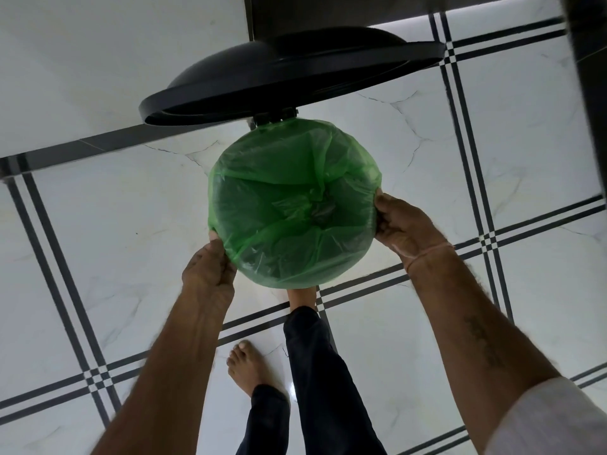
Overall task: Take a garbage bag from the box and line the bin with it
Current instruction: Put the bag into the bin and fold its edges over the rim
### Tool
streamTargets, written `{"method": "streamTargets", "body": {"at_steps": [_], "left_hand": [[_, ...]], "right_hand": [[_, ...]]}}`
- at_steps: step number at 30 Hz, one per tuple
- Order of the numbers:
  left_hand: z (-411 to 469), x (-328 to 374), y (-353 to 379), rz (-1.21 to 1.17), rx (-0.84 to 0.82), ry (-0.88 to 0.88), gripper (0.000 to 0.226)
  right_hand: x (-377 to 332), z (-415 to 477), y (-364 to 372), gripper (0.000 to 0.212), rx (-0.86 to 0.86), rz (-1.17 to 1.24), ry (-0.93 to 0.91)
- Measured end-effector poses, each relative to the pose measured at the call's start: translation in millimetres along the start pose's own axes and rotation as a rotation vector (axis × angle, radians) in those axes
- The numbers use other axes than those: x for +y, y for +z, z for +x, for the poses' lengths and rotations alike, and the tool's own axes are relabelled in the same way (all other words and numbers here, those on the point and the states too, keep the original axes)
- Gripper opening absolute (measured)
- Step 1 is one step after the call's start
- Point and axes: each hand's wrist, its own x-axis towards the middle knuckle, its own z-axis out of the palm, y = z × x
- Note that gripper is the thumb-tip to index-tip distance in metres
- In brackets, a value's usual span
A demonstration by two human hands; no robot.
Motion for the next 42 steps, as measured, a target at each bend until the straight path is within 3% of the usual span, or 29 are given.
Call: {"method": "streamTargets", "body": {"at_steps": [6, 12, 15, 18, 20, 23, 26, 32, 36, 42], "left_hand": [[-14.1, -0.6, 6.9, 0.046, 0.063, 0.053, 0.029], [-12.0, 1.1, 3.8, -0.055, -0.059, -0.138, 0.020], [-14.0, -1.9, 2.4, 0.039, 0.028, -0.035, 0.019], [-17.3, 1.6, 8.6, 0.154, 0.163, 0.162, 0.027], [-17.1, 9.8, 17.3, 0.199, 0.156, 0.321, 0.033], [-17.9, 28.8, 33.8, 0.315, 0.040, 0.457, 0.037], [-5.7, 49.0, 44.7, 0.362, -0.063, 0.445, 0.031], [19.8, 75.0, 45.6, 0.330, -0.199, 0.139, 0.029], [22.1, 75.7, 52.8, 0.447, -0.280, 0.129, 0.033], [19.2, 75.2, 55.6, 0.482, -0.260, 0.166, 0.038]], "right_hand": [[-0.6, -0.6, 1.9, 0.015, 0.046, 0.065, 0.020], [-5.0, 0.5, 6.4, 0.024, 0.045, -0.003, 0.103], [1.6, 3.1, 3.0, 0.017, 0.133, -0.036, -0.082], [7.3, 6.3, 7.4, 0.035, 0.308, -0.272, -0.331], [5.4, 6.0, 15.7, 0.039, 0.411, -0.393, -0.509], [-5.5, 7.8, 31.7, 0.026, 0.261, -0.325, -0.706], [-19.8, 23.1, 46.2, 0.032, 0.037, -0.368, -0.632], [-53.1, 35.0, 54.8, 0.039, -0.055, -0.354, -0.242], [-52.5, 41.5, 64.1, 0.047, -0.007, -0.516, -0.244], [-57.9, 43.1, 72.7, 0.049, 0.015, -0.653, -0.250]]}}
